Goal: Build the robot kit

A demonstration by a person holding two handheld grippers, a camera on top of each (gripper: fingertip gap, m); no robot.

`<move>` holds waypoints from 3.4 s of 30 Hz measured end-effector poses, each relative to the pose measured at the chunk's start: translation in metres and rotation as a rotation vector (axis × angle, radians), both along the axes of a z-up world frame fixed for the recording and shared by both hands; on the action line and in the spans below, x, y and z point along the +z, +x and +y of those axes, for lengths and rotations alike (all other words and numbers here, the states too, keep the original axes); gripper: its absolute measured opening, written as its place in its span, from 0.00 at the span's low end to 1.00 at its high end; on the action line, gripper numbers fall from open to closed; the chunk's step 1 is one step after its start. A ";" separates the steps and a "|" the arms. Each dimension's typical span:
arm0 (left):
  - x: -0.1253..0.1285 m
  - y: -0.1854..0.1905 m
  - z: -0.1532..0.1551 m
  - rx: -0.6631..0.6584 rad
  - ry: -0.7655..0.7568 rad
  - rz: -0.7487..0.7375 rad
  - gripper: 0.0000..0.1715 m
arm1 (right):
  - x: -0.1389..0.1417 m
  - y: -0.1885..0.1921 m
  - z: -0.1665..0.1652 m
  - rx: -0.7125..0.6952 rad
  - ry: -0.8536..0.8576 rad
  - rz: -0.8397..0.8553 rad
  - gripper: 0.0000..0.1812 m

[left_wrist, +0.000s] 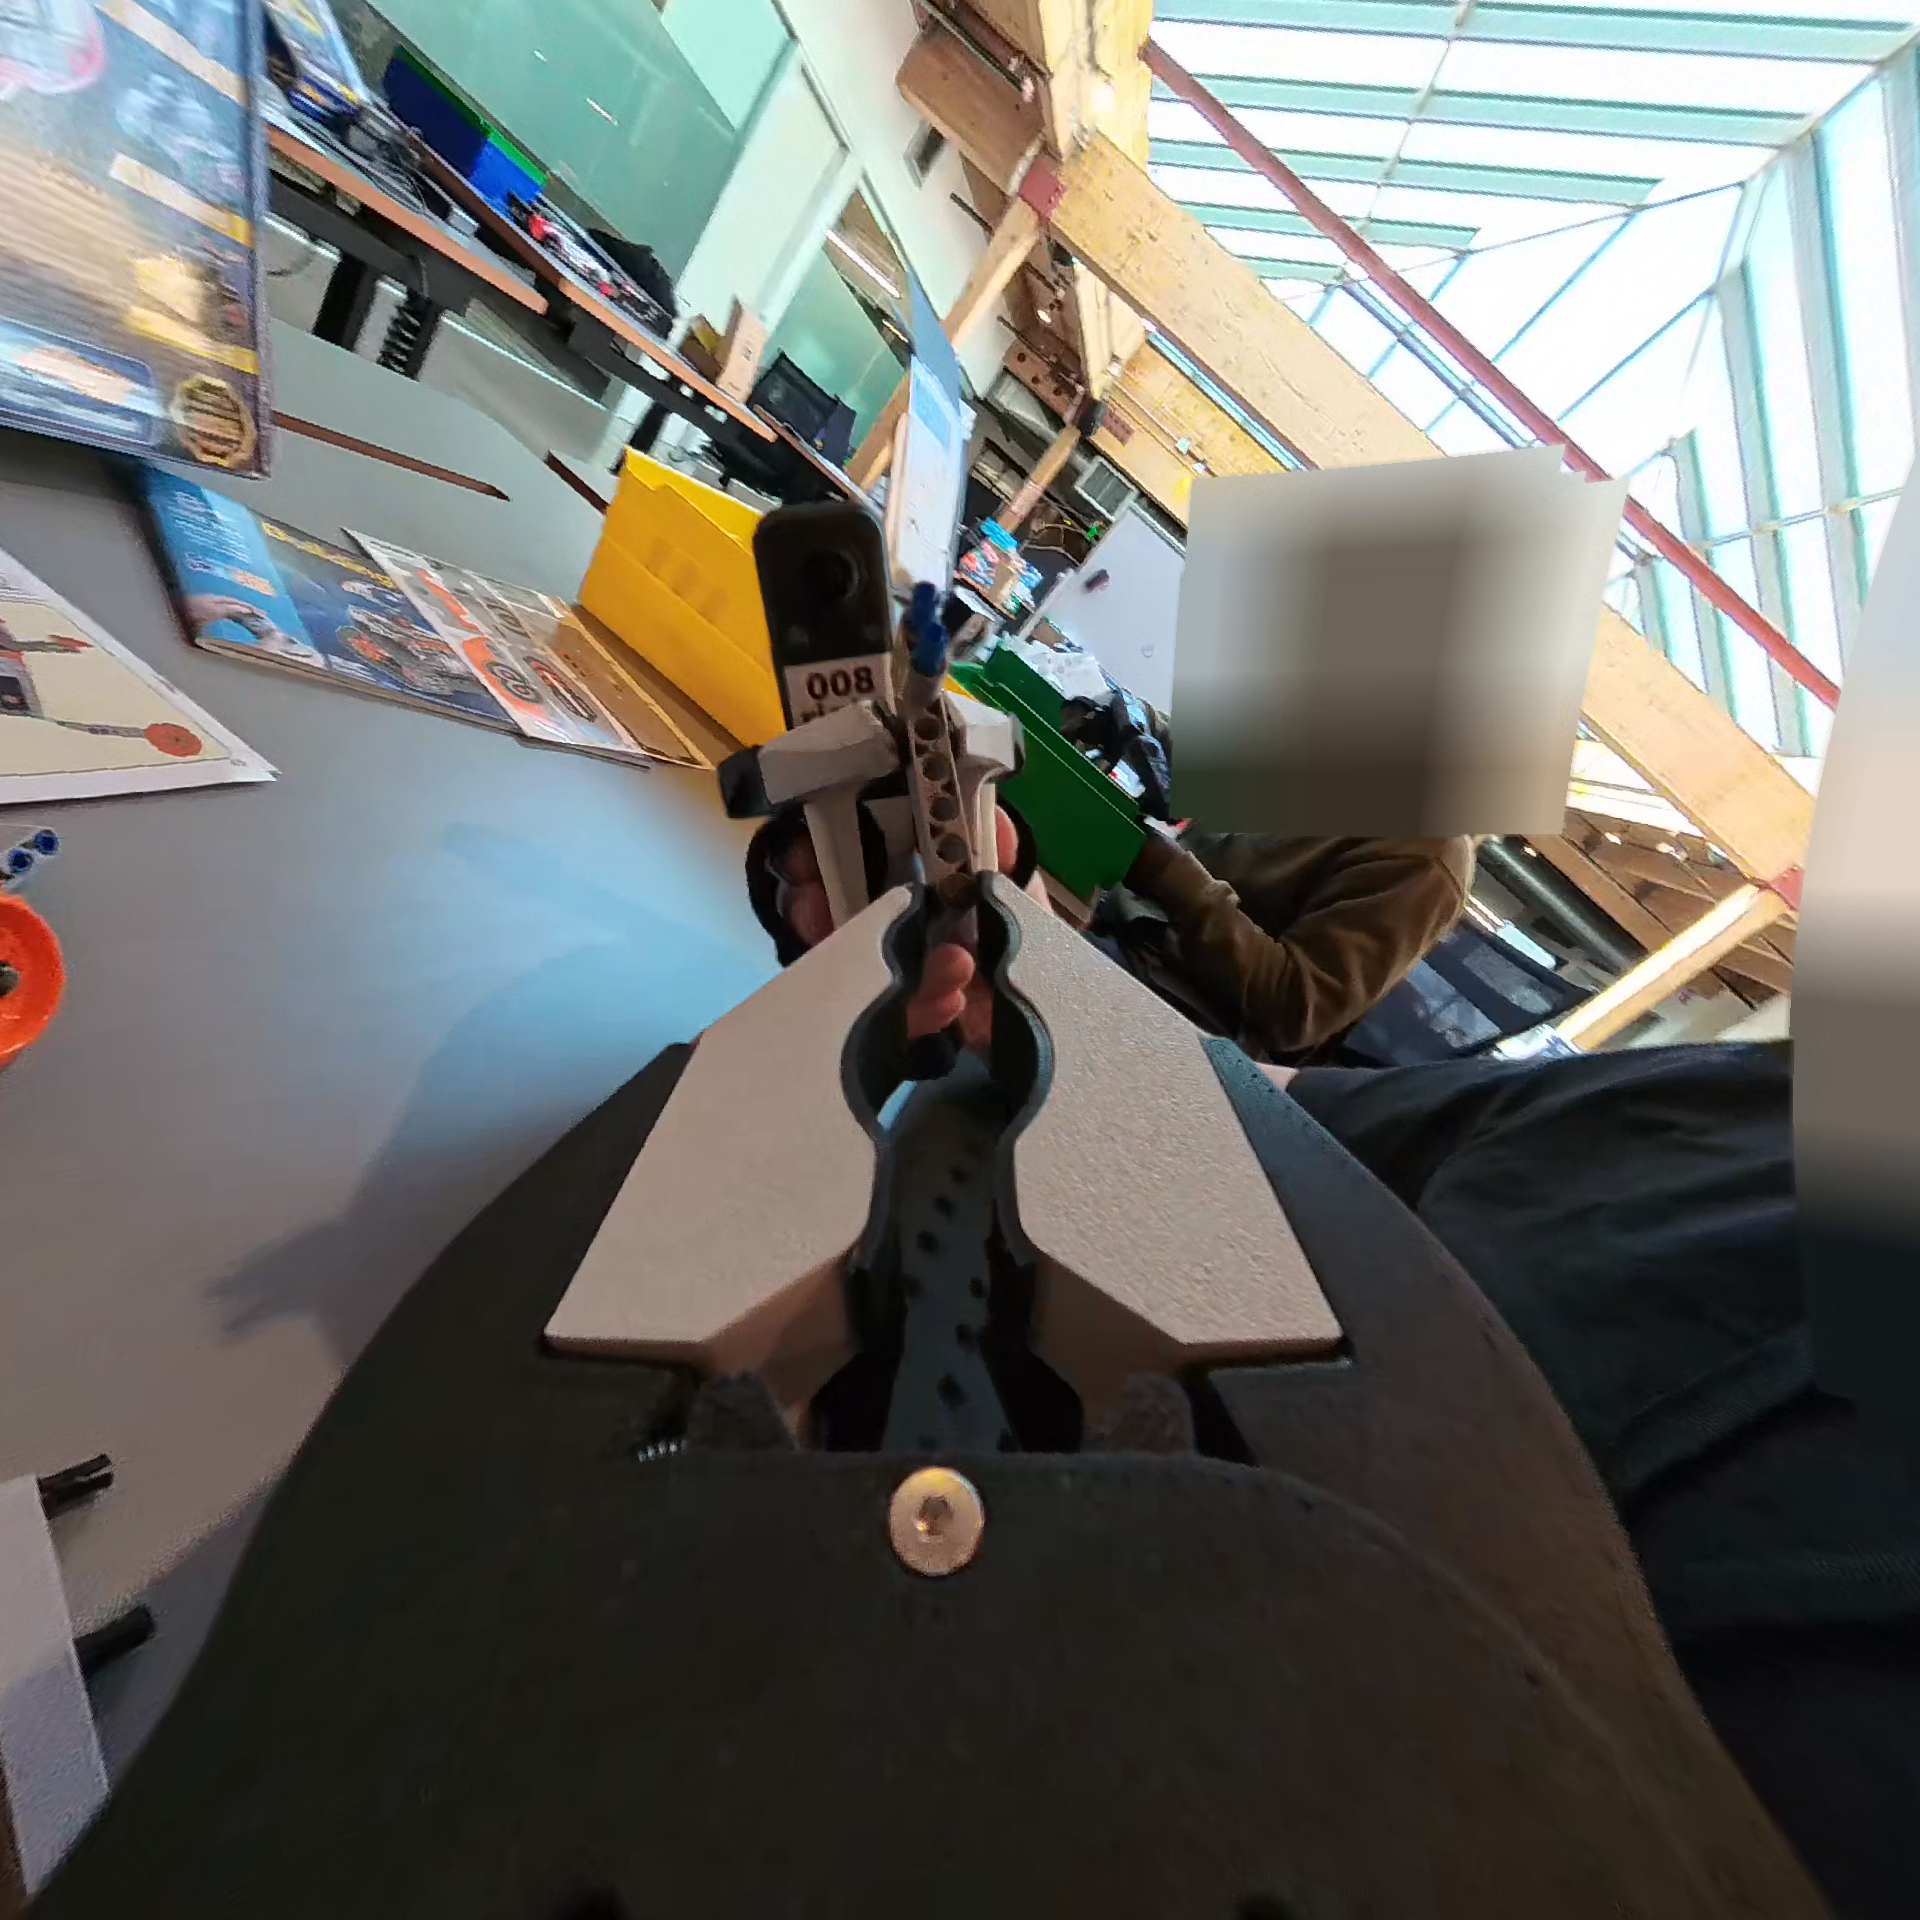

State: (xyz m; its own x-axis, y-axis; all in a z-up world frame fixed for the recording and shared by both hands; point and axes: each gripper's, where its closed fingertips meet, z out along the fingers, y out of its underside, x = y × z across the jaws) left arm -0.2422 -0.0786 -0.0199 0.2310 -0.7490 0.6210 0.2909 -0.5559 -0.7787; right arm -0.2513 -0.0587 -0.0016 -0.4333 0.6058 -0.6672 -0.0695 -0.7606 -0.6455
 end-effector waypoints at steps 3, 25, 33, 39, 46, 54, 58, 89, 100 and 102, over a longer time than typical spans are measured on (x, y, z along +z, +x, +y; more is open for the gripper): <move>-0.002 -0.026 0.003 0.001 0.043 0.095 0.10 | 0.002 0.001 0.003 -0.046 0.022 -0.006 0.03; -0.148 -0.098 0.034 0.134 -0.204 1.230 0.07 | -0.021 -0.001 0.016 -0.034 -0.050 -0.119 0.03; -0.148 -0.093 0.041 0.155 -0.075 1.264 0.04 | -0.041 -0.009 0.011 -0.020 -0.011 -0.223 0.03; -0.068 -0.055 0.047 0.337 0.173 0.976 0.03 | -0.055 -0.014 0.011 -0.080 0.056 -0.314 0.03; -0.010 -0.025 0.037 0.458 0.454 0.991 0.04 | -0.022 -0.004 0.011 -0.102 0.076 -0.145 0.03; 0.000 -0.017 0.033 0.532 0.551 1.022 0.04 | -0.012 -0.002 0.006 -0.151 0.193 -0.108 0.03; 0.008 -0.015 0.030 0.573 0.587 0.999 0.04 | -0.003 -0.001 0.002 -0.184 0.277 -0.067 0.03; -0.009 -0.017 0.036 0.614 0.589 1.170 0.04 | -0.021 -0.006 0.014 -0.371 0.446 -0.236 0.03; -0.014 -0.017 0.037 0.586 0.731 1.307 0.04 | -0.027 -0.005 0.016 -0.351 0.420 -0.266 0.03; -0.014 -0.016 0.036 0.568 0.737 1.310 0.04 | -0.027 -0.005 0.015 -0.337 0.428 -0.262 0.03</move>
State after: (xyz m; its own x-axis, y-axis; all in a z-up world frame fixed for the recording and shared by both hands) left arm -0.2584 -0.0431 -0.0342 0.6264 -0.4172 -0.6584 -0.7315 -0.0227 -0.6815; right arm -0.2564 -0.0440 -0.0287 -0.0252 0.9193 -0.3927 -0.0592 -0.3935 -0.9174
